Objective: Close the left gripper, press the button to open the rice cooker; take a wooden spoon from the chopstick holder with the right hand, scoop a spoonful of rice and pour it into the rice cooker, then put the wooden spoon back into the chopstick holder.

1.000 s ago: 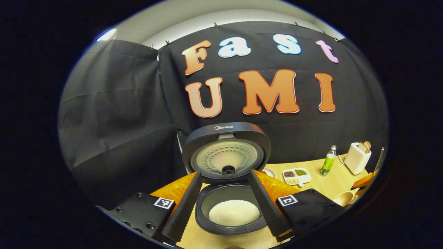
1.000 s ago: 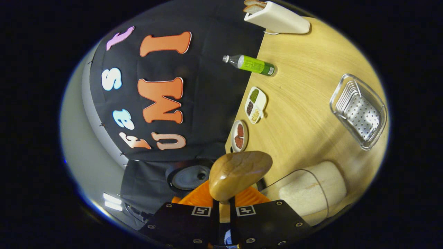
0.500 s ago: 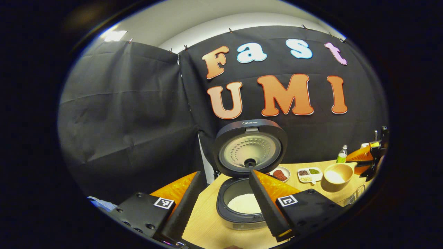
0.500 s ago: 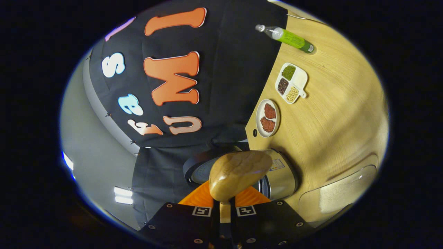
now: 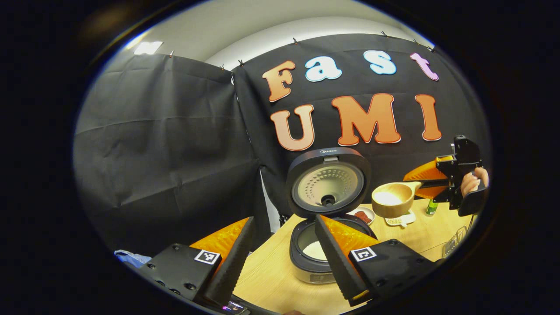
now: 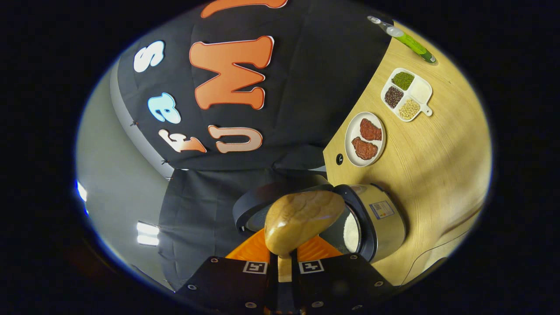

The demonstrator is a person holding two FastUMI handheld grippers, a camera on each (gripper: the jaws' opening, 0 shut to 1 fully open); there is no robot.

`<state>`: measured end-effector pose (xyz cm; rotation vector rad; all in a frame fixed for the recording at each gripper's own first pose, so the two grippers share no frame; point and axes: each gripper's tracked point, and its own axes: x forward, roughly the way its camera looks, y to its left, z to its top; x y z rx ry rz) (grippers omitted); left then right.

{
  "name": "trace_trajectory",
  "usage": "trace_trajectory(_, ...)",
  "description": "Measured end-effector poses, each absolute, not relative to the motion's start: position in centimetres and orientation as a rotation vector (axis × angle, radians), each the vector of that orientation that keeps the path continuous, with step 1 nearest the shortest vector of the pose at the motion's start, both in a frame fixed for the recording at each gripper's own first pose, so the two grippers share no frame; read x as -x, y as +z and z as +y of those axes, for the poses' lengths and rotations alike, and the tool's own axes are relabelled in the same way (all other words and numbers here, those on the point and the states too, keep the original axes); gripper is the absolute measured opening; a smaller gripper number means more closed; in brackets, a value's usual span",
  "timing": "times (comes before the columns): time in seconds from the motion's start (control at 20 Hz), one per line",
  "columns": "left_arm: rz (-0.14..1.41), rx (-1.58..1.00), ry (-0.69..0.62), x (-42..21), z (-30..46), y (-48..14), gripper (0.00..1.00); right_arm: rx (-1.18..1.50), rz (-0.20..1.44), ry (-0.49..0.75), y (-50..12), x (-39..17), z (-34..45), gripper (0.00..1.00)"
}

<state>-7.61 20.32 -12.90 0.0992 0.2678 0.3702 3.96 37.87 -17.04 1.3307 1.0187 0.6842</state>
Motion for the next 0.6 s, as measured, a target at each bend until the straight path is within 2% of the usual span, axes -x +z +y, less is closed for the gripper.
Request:
trace_trajectory(0.45,0.293,-0.137,0.328,7.1,22.6,-14.8,0.93,-0.990,0.911,0.636,-18.3,-5.9,42.3,0.12)
trace_trajectory(0.5,0.299,-0.130,0.322,7.0,22.7,-15.2,0.84,-0.954,0.899,0.632,-18.3,-6.0,42.7,0.12)
trace_trajectory(0.6,0.304,-0.122,0.310,6.8,23.0,-15.4,0.84,-0.881,0.868,0.630,-18.2,-6.2,43.5,0.12)
